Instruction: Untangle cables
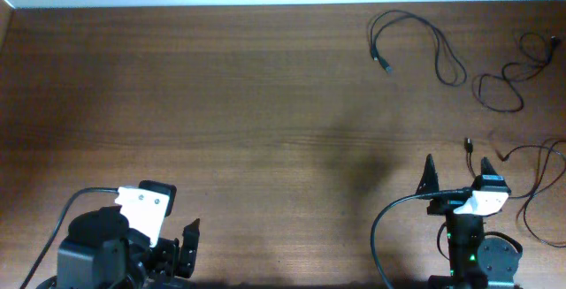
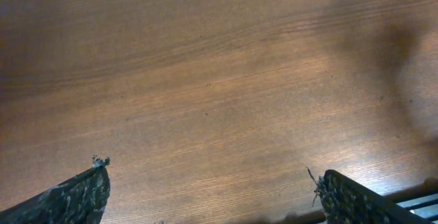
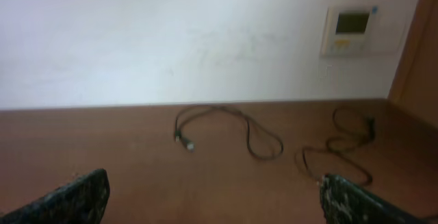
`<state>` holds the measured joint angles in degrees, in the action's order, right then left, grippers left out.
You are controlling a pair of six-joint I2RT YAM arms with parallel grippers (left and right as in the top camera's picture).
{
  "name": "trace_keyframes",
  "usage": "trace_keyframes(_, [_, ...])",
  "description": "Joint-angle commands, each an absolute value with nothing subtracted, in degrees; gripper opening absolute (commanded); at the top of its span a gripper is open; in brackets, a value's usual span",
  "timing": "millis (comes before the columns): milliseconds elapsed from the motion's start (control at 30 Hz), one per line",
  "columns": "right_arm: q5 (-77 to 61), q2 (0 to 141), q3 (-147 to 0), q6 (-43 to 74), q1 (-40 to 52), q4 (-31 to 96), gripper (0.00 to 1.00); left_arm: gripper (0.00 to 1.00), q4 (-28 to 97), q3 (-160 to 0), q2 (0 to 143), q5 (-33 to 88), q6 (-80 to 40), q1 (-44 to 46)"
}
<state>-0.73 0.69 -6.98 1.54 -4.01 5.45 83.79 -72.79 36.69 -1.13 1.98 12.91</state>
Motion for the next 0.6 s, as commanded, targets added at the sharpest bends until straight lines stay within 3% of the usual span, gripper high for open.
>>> trace_keyframes(0, [-0.21, 0.21, -5.43, 1.98, -3.81, 2.74, 0.98, 0.99, 83.68, -73.12, 36.51, -1.5, 2.66, 13.08])
trace_keyframes(567, [0.4, 0.21, -0.32, -4.27, -3.81, 4.86, 0.98, 0.99, 83.68, -73.12, 36.51, -1.5, 2.68, 13.08])
